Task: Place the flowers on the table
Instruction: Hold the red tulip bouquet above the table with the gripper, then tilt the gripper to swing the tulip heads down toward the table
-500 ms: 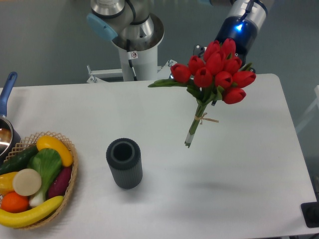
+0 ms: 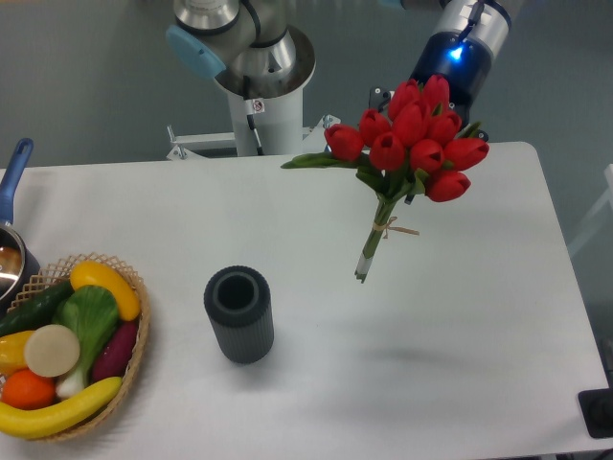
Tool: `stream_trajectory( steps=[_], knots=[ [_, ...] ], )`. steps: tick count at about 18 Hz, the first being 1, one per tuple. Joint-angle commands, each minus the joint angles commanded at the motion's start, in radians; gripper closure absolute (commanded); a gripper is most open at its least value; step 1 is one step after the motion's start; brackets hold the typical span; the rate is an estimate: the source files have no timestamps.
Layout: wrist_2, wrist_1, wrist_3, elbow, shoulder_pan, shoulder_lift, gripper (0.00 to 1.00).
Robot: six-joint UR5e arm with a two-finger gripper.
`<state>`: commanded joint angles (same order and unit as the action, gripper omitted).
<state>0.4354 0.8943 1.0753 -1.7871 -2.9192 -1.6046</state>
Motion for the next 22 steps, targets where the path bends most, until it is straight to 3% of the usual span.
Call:
stream_trajectory(
  steps=[6, 10, 15, 22],
  knots=[
    [0.176, 0.002, 0.002, -0.002, 0.017, 0.032, 0.52],
    [0.296, 0.003, 0.000, -0.003, 0.070, 0.037, 0.52],
    [0.601, -0.002, 0.011, -0.002, 0.185, 0.020, 0.52],
    [0.932, 0.000, 0.077, -0.002, 0.290, -0.044, 0.52]
  ],
)
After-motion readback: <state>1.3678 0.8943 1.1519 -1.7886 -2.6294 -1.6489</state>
